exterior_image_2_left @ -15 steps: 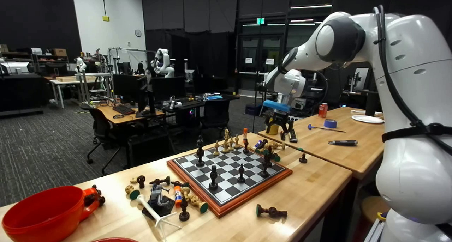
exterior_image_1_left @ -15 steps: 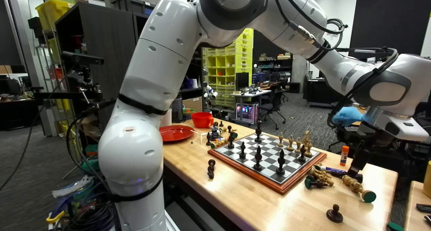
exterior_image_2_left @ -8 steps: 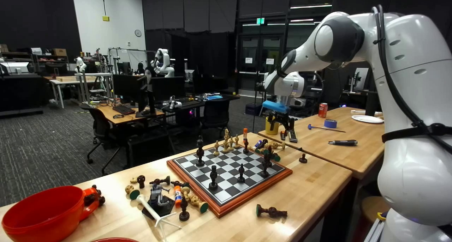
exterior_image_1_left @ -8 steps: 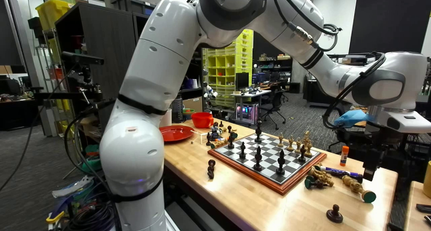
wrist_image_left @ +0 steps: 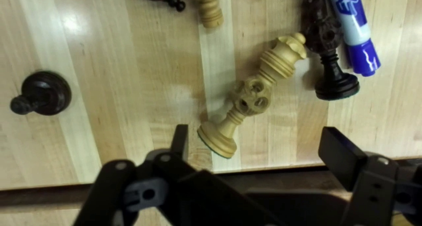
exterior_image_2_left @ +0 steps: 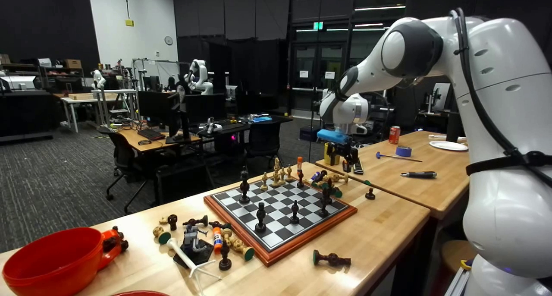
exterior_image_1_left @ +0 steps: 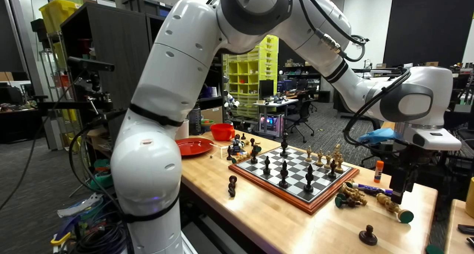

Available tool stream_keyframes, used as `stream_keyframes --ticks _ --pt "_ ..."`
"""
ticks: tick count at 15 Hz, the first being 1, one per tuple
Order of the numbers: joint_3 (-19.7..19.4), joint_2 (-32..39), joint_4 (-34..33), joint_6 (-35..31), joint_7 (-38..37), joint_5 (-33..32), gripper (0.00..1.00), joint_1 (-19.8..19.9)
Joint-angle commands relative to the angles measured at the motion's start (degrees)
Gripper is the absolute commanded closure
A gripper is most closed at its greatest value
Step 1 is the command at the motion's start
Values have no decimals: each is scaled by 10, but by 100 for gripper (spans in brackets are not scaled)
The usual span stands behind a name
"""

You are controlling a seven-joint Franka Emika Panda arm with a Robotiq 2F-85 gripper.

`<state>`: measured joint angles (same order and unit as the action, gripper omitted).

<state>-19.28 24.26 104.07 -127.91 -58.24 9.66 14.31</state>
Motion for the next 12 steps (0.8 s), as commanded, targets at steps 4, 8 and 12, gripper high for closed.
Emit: stream_keyframes --ticks 4,8,12 --pt "5 -1 28 -22 -18 -5 0 -5" --pt "12 9 29 -33 -12 0 0 -4" --pt "19 16 27 -31 -6 6 32 -2"
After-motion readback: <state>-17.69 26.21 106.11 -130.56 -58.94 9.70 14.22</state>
